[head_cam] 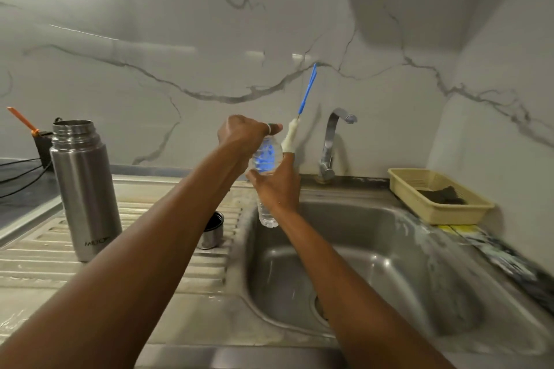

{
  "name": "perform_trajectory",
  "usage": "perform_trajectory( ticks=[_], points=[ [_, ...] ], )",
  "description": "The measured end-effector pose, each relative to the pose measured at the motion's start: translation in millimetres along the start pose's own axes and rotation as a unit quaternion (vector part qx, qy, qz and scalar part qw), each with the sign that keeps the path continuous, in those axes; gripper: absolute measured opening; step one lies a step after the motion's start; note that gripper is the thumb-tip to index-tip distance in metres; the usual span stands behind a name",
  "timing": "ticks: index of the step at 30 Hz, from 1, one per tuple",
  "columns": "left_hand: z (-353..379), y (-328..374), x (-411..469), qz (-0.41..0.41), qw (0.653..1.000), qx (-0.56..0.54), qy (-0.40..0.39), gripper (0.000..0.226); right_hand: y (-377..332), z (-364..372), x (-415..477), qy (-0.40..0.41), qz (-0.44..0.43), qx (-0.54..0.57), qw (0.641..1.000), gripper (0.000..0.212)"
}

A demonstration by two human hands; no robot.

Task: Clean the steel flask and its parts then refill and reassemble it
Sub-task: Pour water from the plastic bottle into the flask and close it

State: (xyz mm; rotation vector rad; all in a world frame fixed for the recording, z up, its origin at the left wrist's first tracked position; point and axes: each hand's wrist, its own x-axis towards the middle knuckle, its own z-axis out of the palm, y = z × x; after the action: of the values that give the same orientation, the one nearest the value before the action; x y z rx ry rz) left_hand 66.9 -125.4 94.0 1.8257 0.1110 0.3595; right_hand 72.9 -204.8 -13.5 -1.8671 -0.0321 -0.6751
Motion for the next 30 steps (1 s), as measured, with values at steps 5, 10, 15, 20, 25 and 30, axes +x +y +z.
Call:
perform_trajectory(
  ticks=[5, 10, 15, 20, 25, 30],
  points=[
    [6.8, -3.4, -1.4, 0.015, 0.995, 0.002, -0.096, 0.049, 9.7, -9.5, -6.9, 0.010, 0.015, -0.017, 1.000, 0.054],
    [5.5, -6.8, -5.4, 0.057, 0.978, 0.011, -0.199, 0.037, 17.9, -21.0, -8.5, 0.012, 0.050, -0.010, 0.999, 0.051],
    [13.1, -9.6, -1.5, 0.086, 0.983, 0.038, -0.158, 0.028, 23.4, -25.8, -9.2, 0.010, 0.054, -0.008, 0.998, 0.060],
    [25.3, -21.2, 8.3, 0.066, 0.994, 0.042, -0.077, 0.013, 30.5, -23.3, -10.9, 0.016, 0.050, -0.025, 0.998, 0.068],
    [31.7, -27.8, 13.2, 0.064, 0.997, 0.051, 0.000, 0.030, 35.3, -20.6, -12.3, 0.000, 0.045, -0.034, 0.998, 0.066],
    [23.2, -24.9, 26.3, 0.071, 0.997, 0.018, -0.035, 0.024, 34.3, -25.7, -14.9, 0.005, 0.071, -0.011, 0.997, 0.054]
  ],
)
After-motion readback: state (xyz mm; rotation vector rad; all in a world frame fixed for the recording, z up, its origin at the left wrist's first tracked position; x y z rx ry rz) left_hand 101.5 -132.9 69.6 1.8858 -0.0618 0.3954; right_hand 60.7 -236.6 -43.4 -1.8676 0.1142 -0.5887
